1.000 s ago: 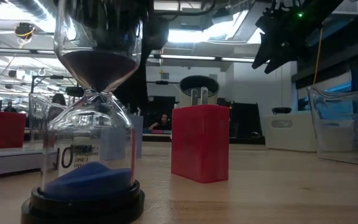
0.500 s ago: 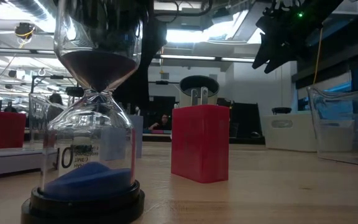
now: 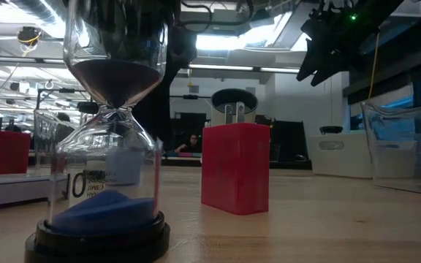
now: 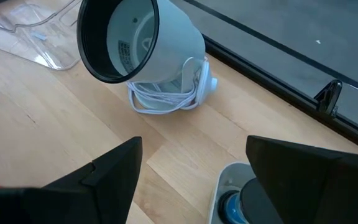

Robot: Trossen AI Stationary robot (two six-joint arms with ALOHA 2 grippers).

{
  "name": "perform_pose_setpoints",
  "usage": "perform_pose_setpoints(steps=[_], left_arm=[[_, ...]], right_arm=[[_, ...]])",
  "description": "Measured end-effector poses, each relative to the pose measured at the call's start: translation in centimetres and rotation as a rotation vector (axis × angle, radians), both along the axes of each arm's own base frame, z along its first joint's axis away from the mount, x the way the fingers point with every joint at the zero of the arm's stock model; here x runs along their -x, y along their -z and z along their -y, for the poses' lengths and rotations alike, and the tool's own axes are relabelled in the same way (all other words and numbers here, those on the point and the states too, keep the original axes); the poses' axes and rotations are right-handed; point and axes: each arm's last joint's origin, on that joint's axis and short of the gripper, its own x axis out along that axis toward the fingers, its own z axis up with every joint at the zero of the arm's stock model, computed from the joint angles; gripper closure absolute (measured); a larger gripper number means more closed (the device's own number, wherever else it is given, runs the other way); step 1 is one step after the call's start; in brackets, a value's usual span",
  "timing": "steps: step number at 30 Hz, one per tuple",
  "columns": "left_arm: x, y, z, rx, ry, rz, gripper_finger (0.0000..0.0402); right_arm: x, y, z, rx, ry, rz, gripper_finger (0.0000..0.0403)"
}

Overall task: Pick & Place Office items
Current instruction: Put the blue charger adapter into the left transparent bin

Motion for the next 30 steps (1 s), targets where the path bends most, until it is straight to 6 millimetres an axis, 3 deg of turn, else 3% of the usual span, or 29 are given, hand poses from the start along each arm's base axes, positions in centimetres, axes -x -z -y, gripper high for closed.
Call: perform_pose_setpoints(steps=[30], left_arm=[[1.4, 0.4, -0.3, 0.057, 0.041, -0.187, 0.0158]], right_arm=[[0.0, 0.0, 0.0, 0.0, 0.0, -0.001, 0.0112]])
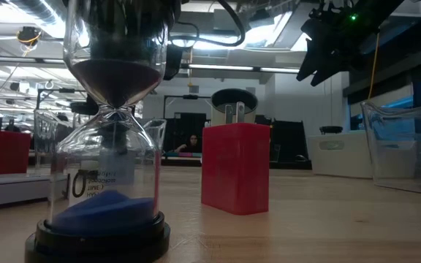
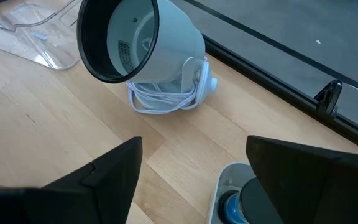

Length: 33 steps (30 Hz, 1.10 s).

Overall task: Pick & Place Office items
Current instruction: Put the blue charger adapter into the left transparent bin

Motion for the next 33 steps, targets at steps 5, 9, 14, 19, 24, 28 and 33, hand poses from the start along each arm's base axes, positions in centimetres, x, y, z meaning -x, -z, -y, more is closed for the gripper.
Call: perform_pose_setpoints(steps=[5, 9, 14, 19, 24, 28, 33], left_arm=[[0.0, 0.0, 0.0, -0.004, 0.019, -0.002, 0.0199], [0.0, 0.0, 0.0, -0.006, 0.04, -0.005, 0.0247], [-0.1, -0.2, 0.0, -0.009, 0.063, -0.005, 0.0282], [-1.1, -1.9, 0.2, -0.046, 0.136, 0.044, 0.0282], [-2.1, -4.8, 0.2, -0.175, 0.235, 0.078, 0.0282], [-2.6, -7.2, -0.8, -0.3, 0.244, 0.076, 0.0282], [-1.9, -9.5, -3.9, -0.408, 0.205, 0.008, 0.0282]], right_arm=[[0.0, 0.0, 0.0, 0.0, 0.0, 0.0, 0.0112], [0.0, 0.0, 0.0, 0.0, -0.001, 0.0, 0.0112], [0.0, 0.0, 0.0, 0.0, -0.001, 0.0, 0.0112], [0.0, 0.0, 0.0, 0.001, -0.002, -0.002, 0.0112], [0.0, 0.0, 0.0, 0.001, -0.002, -0.002, 0.0112], [0.0, 0.0, 0.0, 0.001, -0.002, -0.002, 0.0112], [0.0, 0.0, 0.0, 0.001, -0.001, -0.001, 0.0112]])
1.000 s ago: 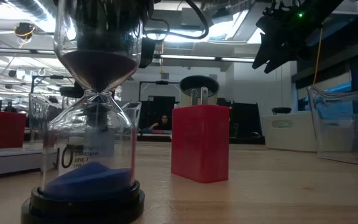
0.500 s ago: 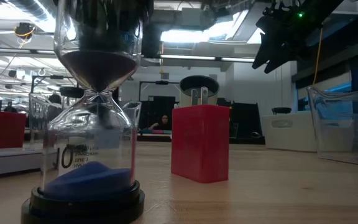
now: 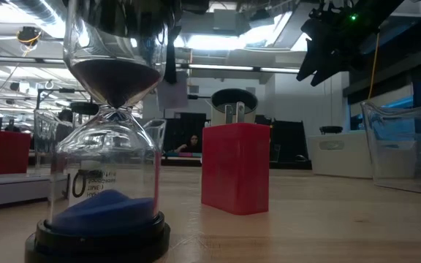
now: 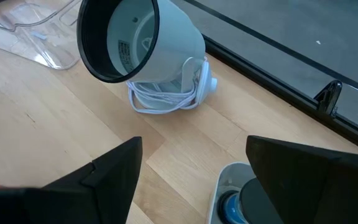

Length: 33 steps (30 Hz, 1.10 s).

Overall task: Pick & Place Office items
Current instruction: Put the blue charger adapter into the left transparent bin

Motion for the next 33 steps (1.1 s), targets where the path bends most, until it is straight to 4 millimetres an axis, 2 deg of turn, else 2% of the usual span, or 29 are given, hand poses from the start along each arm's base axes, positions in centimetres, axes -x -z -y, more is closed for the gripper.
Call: perform_pose_setpoints(steps=[5, 10, 15, 18, 22, 27, 33], left_arm=[[2.8, -2.0, -4.7, -0.007, -0.136, 0.0, 0.0282], [8.3, -3.1, -8.4, 0.005, -0.316, 0.08, 0.0282], [14.0, -1.9, -10.5, 0.014, -0.507, 0.17, 0.0282], [16.2, -0.2, -11.5, 0.029, -0.587, 0.199, 0.0282], [17.4, 2.3, -13.0, 0.062, -0.662, 0.202, 0.0282], [17.8, 5.6, -14.6, 0.173, -0.657, 0.149, 0.0274], [18.1, 7.7, -16.3, 0.198, -0.65, 0.16, 0.0276]], right_arm=[[0.0, 0.0, 0.0, 0.0, 0.0, 0.0, 0.0112], [0.0, 0.0, 0.0, 0.0, 0.0, 0.0, 0.0112], [0.0, 0.0, 0.0, 0.014, 0.011, -0.001, 0.0112], [0.1, -0.1, 0.1, 0.039, 0.032, -0.001, 0.0112], [0.1, -0.1, 0.1, 0.045, 0.037, 0.0, 0.0112], [0.1, -0.1, 0.1, 0.034, 0.053, 0.014, 0.0112], [0.1, -0.1, 0.1, 0.021, 0.057, 0.022, 0.0112]])
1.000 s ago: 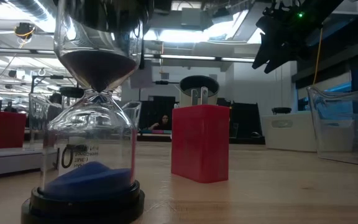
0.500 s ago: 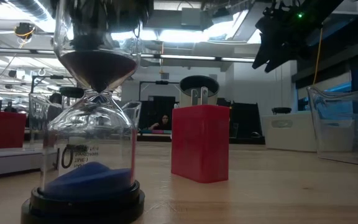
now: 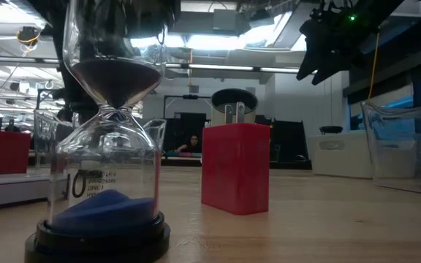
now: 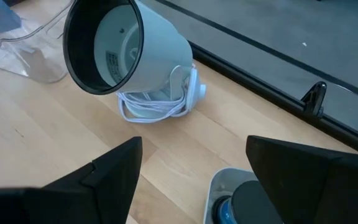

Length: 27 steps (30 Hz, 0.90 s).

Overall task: Pick & Place Office items
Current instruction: Put the blue charger adapter into the left transparent bin

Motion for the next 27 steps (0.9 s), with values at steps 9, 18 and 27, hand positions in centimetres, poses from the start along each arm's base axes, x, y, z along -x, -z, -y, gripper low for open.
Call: perform_pose_setpoints(steps=[9, 18, 27], left_arm=[[-0.1, 2.1, -1.9, 0.071, 0.0, -0.035, 0.0274], [-0.4, 2.5, -2.6, 0.069, 0.017, -0.032, 0.0273], [-0.2, 2.4, -2.4, 0.08, 0.013, -0.04, 0.0248]], right_arm=[[0.0, 0.0, 0.0, -0.002, -0.001, 0.0, 0.0112], [0.0, 0.0, 0.0, -0.003, -0.002, -0.001, 0.0112], [0.0, 0.0, 0.0, 0.0, -0.004, -0.003, 0.0112]])
